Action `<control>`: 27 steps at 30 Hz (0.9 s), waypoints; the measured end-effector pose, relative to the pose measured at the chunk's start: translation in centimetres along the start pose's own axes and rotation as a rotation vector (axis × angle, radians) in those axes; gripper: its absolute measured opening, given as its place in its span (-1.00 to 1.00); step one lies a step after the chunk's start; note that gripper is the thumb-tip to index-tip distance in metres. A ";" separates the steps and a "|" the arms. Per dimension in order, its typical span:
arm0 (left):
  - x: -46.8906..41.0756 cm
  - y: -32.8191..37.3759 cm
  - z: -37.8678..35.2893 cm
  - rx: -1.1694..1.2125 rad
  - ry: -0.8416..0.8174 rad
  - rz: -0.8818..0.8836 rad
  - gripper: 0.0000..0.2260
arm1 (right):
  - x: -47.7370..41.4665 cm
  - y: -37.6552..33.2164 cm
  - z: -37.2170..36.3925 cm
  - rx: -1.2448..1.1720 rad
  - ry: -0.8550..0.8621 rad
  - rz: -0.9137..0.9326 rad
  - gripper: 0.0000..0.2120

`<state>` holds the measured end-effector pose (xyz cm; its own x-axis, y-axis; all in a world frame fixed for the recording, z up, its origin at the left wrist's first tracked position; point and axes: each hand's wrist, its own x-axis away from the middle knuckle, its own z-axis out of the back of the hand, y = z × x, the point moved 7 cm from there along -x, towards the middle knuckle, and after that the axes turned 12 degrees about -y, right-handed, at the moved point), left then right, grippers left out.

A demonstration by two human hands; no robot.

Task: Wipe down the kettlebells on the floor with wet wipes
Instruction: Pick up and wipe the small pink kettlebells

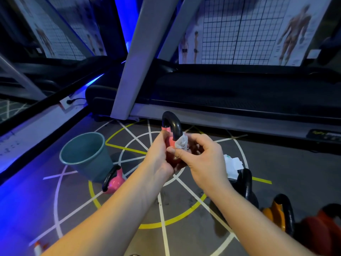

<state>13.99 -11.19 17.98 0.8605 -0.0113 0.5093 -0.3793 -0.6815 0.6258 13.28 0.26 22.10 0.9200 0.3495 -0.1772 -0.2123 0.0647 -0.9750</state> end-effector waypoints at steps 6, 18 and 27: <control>0.6 0.7 0.0 0.009 0.041 -0.087 -0.62 | 0.7 0.2 -0.5 -0.130 -0.064 -0.067 -0.75; 0.9 0.2 0.4 0.073 0.044 -0.115 -0.54 | 0.8 1.1 -1.0 -0.246 -0.030 -0.122 -0.70; 1.1 -0.6 0.7 0.092 0.231 -0.212 -0.59 | 2.6 1.1 -0.8 -0.158 0.286 -0.077 -0.72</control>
<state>15.41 -11.36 17.73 0.8133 0.2970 0.5002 -0.1581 -0.7146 0.6815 15.67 0.46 20.49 0.9913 0.0714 -0.1103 -0.1050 -0.0732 -0.9918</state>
